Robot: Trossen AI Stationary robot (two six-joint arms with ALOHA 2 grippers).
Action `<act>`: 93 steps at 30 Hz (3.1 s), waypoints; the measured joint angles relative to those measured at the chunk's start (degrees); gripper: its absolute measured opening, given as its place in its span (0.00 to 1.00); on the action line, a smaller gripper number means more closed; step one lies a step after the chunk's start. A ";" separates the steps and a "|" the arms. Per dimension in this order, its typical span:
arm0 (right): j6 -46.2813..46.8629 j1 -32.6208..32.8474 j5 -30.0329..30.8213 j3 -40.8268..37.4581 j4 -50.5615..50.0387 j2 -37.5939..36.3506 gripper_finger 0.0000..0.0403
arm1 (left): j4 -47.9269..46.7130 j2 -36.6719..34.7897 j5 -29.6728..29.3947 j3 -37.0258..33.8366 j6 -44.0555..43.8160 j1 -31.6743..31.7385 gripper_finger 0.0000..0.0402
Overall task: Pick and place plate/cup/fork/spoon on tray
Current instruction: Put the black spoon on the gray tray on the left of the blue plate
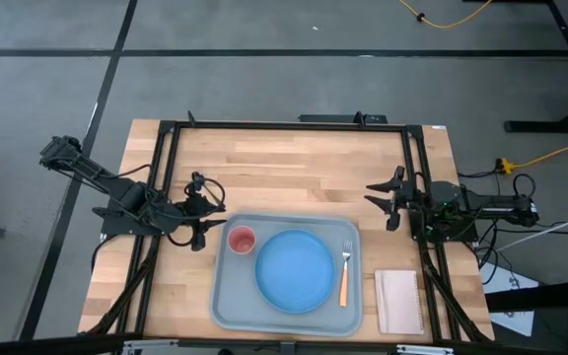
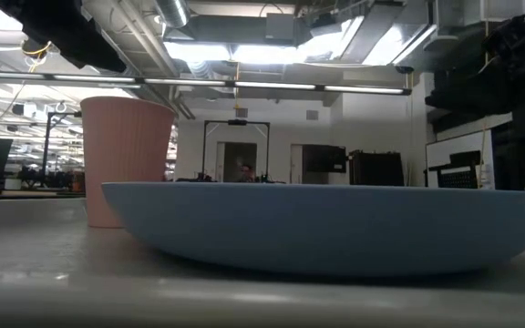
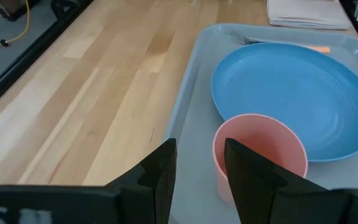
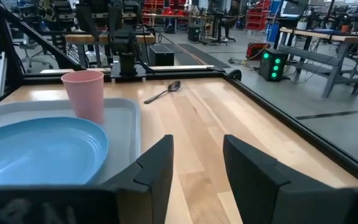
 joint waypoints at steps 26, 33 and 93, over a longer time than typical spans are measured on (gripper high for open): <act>2.67 0.00 0.00 -0.02 0.07 0.02 0.36 | 1.64 0.02 2.99 0.00 -13.32 0.02 0.32; 2.61 0.00 0.00 -0.02 0.07 0.02 0.36 | 2.65 0.02 5.70 0.00 -13.29 0.00 0.32; 0.48 -0.01 0.02 -0.04 0.07 0.04 0.36 | -18.30 20.65 10.30 -0.02 -80.72 34.32 0.32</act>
